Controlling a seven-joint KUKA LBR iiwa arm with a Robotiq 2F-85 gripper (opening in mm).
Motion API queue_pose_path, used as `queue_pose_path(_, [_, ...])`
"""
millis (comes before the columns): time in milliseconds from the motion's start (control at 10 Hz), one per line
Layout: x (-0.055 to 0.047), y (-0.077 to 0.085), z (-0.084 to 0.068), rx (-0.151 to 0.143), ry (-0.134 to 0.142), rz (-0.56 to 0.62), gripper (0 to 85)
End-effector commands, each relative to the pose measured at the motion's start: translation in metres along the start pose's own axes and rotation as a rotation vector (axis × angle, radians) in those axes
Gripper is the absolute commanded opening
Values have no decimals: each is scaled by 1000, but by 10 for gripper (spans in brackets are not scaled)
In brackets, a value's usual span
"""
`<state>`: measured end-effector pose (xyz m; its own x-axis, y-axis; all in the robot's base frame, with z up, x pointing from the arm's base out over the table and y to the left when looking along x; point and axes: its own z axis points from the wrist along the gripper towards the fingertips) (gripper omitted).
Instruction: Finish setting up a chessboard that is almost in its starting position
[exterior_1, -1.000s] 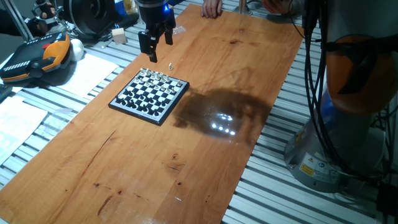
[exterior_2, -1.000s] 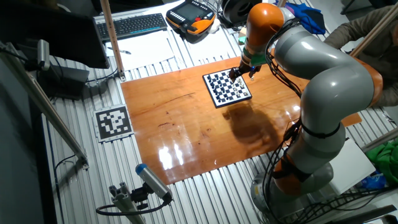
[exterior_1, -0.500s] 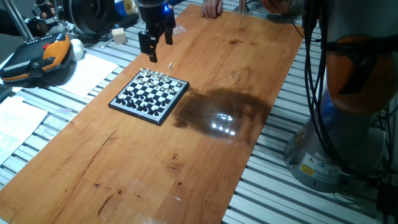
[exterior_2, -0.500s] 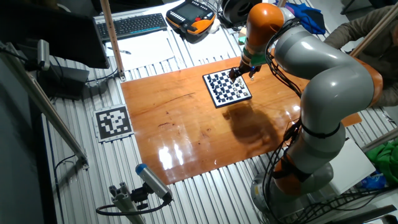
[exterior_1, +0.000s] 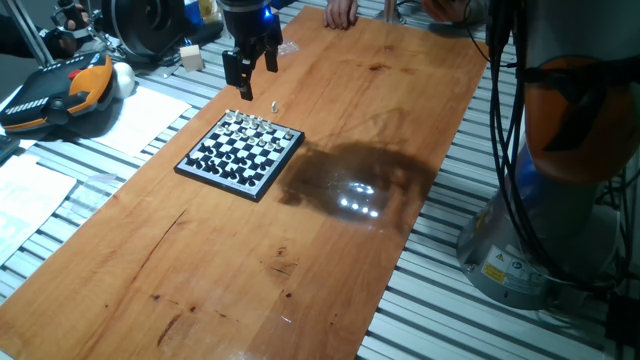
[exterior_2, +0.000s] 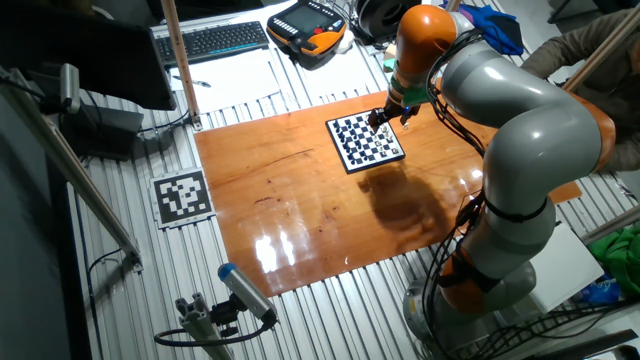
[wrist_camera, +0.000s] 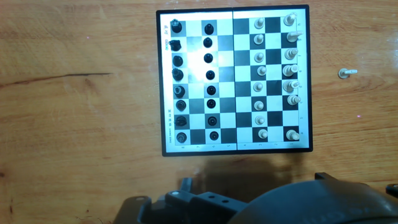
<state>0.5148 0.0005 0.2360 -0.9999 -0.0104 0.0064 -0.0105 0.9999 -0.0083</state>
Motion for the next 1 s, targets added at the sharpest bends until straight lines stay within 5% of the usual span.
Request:
queue_pose_path(0, [0, 0, 0, 127, 115, -84, 0])
queue_pose_path(900, [0, 0, 0, 123, 114, -98, 0])
